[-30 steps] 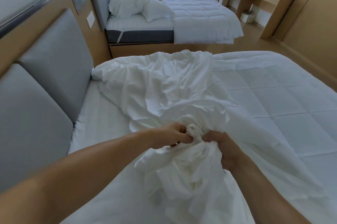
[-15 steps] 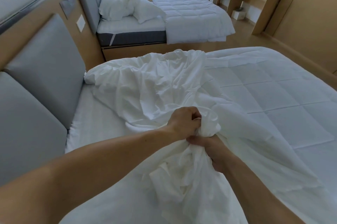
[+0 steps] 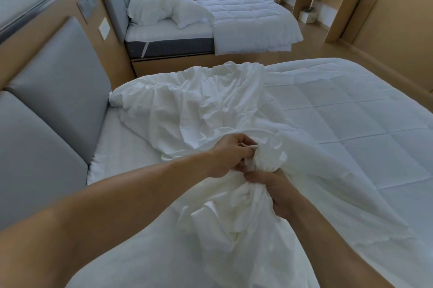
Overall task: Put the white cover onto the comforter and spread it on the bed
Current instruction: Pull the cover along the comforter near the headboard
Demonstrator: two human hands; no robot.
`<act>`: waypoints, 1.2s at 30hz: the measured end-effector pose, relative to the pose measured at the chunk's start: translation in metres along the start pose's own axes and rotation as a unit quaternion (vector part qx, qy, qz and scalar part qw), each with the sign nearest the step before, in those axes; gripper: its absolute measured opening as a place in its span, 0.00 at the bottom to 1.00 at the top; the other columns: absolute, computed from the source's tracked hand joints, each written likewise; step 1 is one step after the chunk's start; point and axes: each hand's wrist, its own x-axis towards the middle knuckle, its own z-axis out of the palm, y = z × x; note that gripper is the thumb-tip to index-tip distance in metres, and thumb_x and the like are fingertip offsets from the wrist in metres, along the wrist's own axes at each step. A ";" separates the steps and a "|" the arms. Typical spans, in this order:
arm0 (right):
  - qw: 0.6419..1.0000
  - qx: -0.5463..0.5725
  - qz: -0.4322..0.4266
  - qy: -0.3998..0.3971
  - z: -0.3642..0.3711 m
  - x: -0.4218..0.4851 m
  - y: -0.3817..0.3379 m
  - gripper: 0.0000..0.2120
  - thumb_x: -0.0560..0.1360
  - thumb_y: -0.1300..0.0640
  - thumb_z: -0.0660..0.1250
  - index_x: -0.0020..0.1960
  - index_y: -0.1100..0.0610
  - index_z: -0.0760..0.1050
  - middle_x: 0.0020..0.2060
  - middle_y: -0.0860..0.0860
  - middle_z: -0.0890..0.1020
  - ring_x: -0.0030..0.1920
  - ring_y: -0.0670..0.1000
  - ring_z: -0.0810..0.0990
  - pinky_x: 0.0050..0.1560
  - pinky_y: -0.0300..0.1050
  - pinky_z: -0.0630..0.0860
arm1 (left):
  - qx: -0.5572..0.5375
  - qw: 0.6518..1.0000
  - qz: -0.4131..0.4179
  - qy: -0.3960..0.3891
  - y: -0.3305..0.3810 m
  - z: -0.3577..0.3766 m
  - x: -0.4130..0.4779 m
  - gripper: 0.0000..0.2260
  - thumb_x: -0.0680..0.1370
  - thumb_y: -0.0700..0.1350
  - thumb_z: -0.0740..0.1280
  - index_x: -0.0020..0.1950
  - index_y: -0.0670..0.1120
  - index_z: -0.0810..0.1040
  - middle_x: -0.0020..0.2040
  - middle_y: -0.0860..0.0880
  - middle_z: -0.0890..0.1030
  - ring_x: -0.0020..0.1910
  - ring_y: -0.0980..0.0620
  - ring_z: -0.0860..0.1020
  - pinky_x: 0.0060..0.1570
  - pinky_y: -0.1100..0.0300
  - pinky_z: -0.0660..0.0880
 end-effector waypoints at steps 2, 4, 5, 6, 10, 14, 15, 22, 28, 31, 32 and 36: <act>1.000 0.017 0.000 -0.001 0.001 0.002 0.002 0.20 0.72 0.72 0.69 0.63 0.62 0.77 0.57 0.67 0.81 0.56 0.69 0.81 0.56 0.67 0.78 | -0.029 0.999 -0.003 -0.019 0.003 0.000 0.000 0.05 0.78 0.33 0.68 0.49 0.42 0.78 0.42 0.45 0.77 0.37 0.51 0.76 0.30 0.63 0.77; 0.999 0.035 0.002 0.002 0.001 0.002 0.002 0.18 0.71 0.70 0.70 0.61 0.62 0.79 0.56 0.67 0.81 0.55 0.68 0.81 0.55 0.66 0.79 | -0.092 0.995 -0.014 -0.042 0.007 0.001 0.001 0.04 0.78 0.32 0.67 0.50 0.40 0.78 0.42 0.45 0.78 0.34 0.51 0.77 0.31 0.62 0.78; 0.999 0.041 0.009 0.007 0.001 0.001 0.001 0.18 0.71 0.69 0.70 0.60 0.62 0.79 0.55 0.67 0.81 0.54 0.68 0.82 0.54 0.65 0.79 | -0.106 0.992 -0.019 -0.058 0.009 0.000 0.000 0.04 0.79 0.32 0.66 0.50 0.40 0.78 0.42 0.45 0.78 0.33 0.51 0.77 0.32 0.62 0.79; 0.999 0.045 0.018 0.010 -0.001 0.000 0.001 0.19 0.71 0.69 0.71 0.61 0.62 0.79 0.55 0.67 0.82 0.53 0.68 0.82 0.52 0.64 0.80 | -0.102 0.992 -0.022 -0.070 0.012 -0.003 0.000 0.04 0.78 0.32 0.66 0.50 0.40 0.78 0.41 0.45 0.78 0.34 0.51 0.78 0.33 0.61 0.79; 0.995 0.091 0.042 0.018 -0.008 -0.004 0.000 0.28 0.68 0.62 0.74 0.67 0.65 0.74 0.60 0.68 0.78 0.60 0.69 0.78 0.59 0.66 0.76 | 0.012 0.998 -0.011 -0.056 0.010 -0.030 0.004 0.08 0.76 0.34 0.70 0.54 0.43 0.78 0.45 0.46 0.80 0.42 0.50 0.80 0.43 0.56 0.79; 0.992 0.109 0.043 0.038 -0.018 -0.004 -0.004 0.24 0.73 0.61 0.71 0.67 0.66 0.75 0.61 0.69 0.78 0.60 0.69 0.79 0.56 0.63 0.78 | 0.239 0.965 -0.035 -0.101 -0.021 -0.046 -0.012 0.12 0.75 0.49 0.73 0.57 0.51 0.78 0.55 0.49 0.81 0.54 0.50 0.80 0.56 0.54 0.77; 0.993 0.101 0.045 0.031 -0.019 -0.004 -0.005 0.23 0.73 0.61 0.70 0.66 0.67 0.75 0.61 0.69 0.78 0.59 0.68 0.79 0.55 0.63 0.79 | 0.273 0.952 -0.037 -0.132 -0.027 -0.042 -0.017 0.11 0.76 0.52 0.72 0.56 0.52 0.79 0.55 0.50 0.82 0.55 0.51 0.80 0.58 0.55 0.78; 0.995 0.090 0.037 0.018 -0.021 -0.007 -0.005 0.20 0.75 0.63 0.69 0.66 0.67 0.75 0.60 0.68 0.79 0.59 0.68 0.80 0.58 0.64 0.78 | 0.161 0.981 0.013 -0.106 -0.012 -0.040 -0.017 0.06 0.78 0.49 0.71 0.47 0.47 0.83 0.40 0.50 0.83 0.40 0.55 0.79 0.42 0.61 0.77; 0.995 0.092 0.024 0.002 -0.013 -0.007 -0.002 0.18 0.73 0.67 0.67 0.62 0.67 0.78 0.54 0.67 0.82 0.52 0.66 0.83 0.47 0.58 0.82 | 0.232 0.963 -0.026 -0.138 -0.008 -0.026 -0.009 0.12 0.75 0.48 0.73 0.58 0.48 0.80 0.55 0.43 0.83 0.54 0.46 0.82 0.56 0.44 0.80; 0.996 0.088 0.015 0.008 -0.017 -0.007 -0.001 0.23 0.68 0.64 0.73 0.62 0.68 0.78 0.54 0.67 0.81 0.52 0.66 0.82 0.49 0.59 0.80 | 0.137 0.980 -0.032 -0.141 -0.024 -0.018 -0.010 0.12 0.76 0.41 0.73 0.59 0.44 0.81 0.53 0.45 0.83 0.55 0.48 0.81 0.62 0.47 0.77; 0.997 0.082 0.014 0.008 -0.018 -0.007 -0.001 0.26 0.66 0.63 0.75 0.63 0.68 0.77 0.55 0.67 0.80 0.54 0.67 0.81 0.51 0.60 0.80 | 0.124 0.983 -0.032 -0.131 -0.027 -0.016 -0.010 0.11 0.76 0.40 0.73 0.58 0.43 0.82 0.51 0.45 0.83 0.53 0.49 0.81 0.62 0.47 0.77; 0.999 0.039 -0.001 0.011 -0.022 -0.006 -0.007 0.25 0.66 0.66 0.73 0.63 0.68 0.77 0.56 0.68 0.81 0.54 0.67 0.82 0.49 0.59 0.81 | 0.216 0.974 -0.006 -0.071 -0.026 -0.020 -0.005 0.11 0.72 0.49 0.77 0.53 0.49 0.85 0.48 0.49 0.86 0.51 0.49 0.83 0.58 0.52 0.80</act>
